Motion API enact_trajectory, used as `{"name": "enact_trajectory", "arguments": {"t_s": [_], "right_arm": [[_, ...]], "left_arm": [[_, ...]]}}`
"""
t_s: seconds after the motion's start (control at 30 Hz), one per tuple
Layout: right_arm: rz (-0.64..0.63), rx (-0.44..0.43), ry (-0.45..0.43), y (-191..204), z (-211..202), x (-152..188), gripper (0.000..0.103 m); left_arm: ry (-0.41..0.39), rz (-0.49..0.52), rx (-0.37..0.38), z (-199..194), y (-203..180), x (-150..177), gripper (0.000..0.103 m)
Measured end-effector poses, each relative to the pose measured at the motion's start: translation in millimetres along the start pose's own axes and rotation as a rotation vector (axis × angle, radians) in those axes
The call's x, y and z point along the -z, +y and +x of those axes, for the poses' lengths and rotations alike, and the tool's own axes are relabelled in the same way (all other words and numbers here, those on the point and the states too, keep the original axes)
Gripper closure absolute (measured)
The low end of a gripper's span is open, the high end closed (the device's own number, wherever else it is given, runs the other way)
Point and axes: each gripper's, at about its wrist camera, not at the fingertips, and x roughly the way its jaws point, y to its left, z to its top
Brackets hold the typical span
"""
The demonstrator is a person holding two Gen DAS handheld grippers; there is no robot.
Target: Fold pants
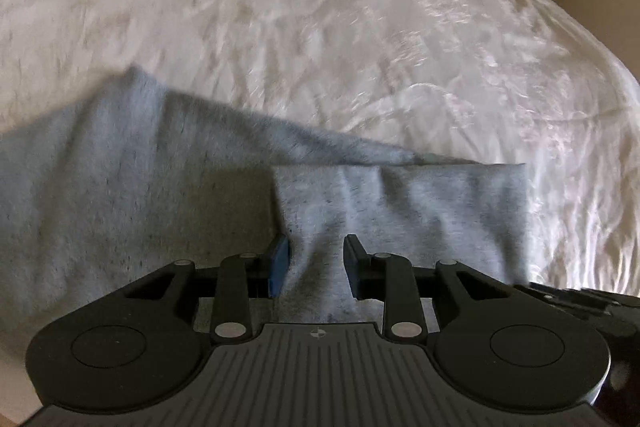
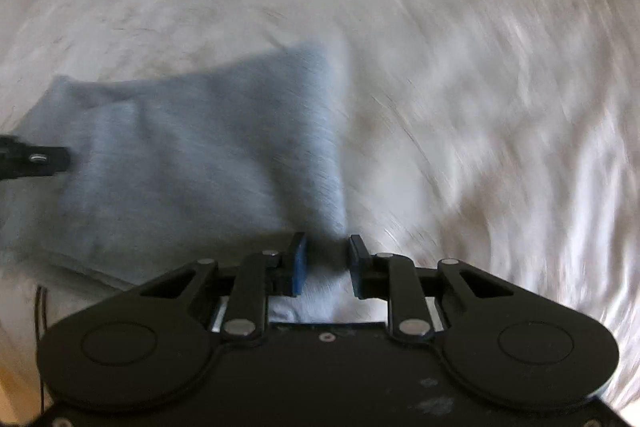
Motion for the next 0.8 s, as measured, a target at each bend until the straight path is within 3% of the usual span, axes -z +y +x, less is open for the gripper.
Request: {"name": "enact_trajectory", "arguments": {"t_s": [0.07, 0.17, 0.33, 0.4, 0.5, 0.6, 0.8], "right_arm": [[0.099, -0.052, -0.034, -18, -13, 5, 0.079], [0.109, -0.052, -0.092, -30, -39, 14, 0.075], [0.081, -0.071, -0.097, -34, -60, 40, 0.07], [0.057, -0.079, -0.082, -25, -60, 49, 0.066], [0.025, -0.088, -0.061, -6, -52, 59, 0.063], [0.019, -0.087, -0.057, 10, -43, 64, 0.053], [0.087, -0.048, -0.068, 25, -27, 61, 0.05]], "left_arm": [[-0.031, 0.041, 0.007, -10, -9, 2, 0.074], [-0.049, 0.102, 0.043, -16, -22, 6, 0.073], [0.029, 0.173, 0.067, 5, -35, 19, 0.073], [0.054, 0.168, 0.054, 10, -34, 24, 0.073], [0.026, 0.129, 0.031, 1, -26, 25, 0.073], [0.015, 0.098, 0.026, -3, -20, 23, 0.073], [0.071, 0.129, -0.01, 19, -19, 22, 0.073]]}}
